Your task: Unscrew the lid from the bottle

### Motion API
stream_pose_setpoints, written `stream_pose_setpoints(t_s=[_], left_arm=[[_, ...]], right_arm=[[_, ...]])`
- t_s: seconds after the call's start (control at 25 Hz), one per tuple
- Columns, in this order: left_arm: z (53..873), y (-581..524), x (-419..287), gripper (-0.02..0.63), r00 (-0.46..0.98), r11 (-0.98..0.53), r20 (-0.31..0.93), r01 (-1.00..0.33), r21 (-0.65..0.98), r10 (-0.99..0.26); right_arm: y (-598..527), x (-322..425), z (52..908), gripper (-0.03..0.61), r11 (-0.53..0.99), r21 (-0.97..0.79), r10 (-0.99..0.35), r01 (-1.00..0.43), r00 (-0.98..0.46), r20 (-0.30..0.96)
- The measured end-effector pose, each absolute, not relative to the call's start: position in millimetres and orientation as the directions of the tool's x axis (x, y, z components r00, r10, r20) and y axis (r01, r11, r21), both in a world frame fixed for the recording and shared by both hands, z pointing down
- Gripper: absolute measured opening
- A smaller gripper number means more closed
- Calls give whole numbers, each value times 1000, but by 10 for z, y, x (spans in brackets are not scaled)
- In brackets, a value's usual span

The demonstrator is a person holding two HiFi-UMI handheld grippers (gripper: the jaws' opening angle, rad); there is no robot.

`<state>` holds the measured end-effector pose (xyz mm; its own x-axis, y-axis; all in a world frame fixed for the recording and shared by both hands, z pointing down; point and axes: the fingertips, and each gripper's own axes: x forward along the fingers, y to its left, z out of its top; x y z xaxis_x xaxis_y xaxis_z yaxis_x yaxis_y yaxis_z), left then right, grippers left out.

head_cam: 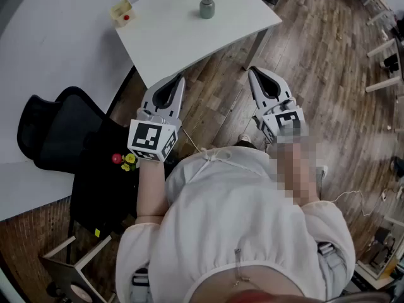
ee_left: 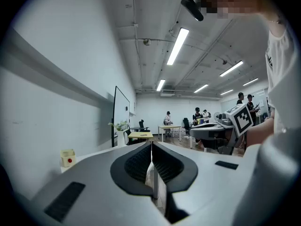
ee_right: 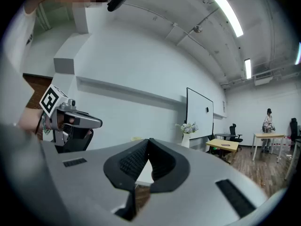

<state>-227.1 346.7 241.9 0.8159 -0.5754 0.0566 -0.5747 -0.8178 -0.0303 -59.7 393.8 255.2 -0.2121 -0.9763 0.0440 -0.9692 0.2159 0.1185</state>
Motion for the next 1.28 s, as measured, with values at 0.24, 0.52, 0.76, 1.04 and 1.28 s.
stream_pose_setpoints(t_s=[0.24,0.52,0.76,1.04,1.28], left_arm=[[2443,3437,-2258,21,817,-819,54,-574,-27,-574],[2453,3392,-2280,21,821,-822,48,-569,-8,-569],[2475,3281,-2300,355,815,-814,8,-580,26,-580],[2608,3057,-2231,356,784,-783,41,-620,41,-619],[2772,2653,-1953,356,734,-734,84,-678,35,-674]], right_arm=[[3914,-575,2581,0,210,121,-978,-970,-206,46],[3875,-625,2596,0,216,115,-976,-970,-210,58],[3731,-535,2671,357,186,67,-981,-980,-181,66],[3448,-245,2744,417,186,74,-979,-980,-179,95],[2910,124,2896,416,247,48,-966,-968,-242,93]])
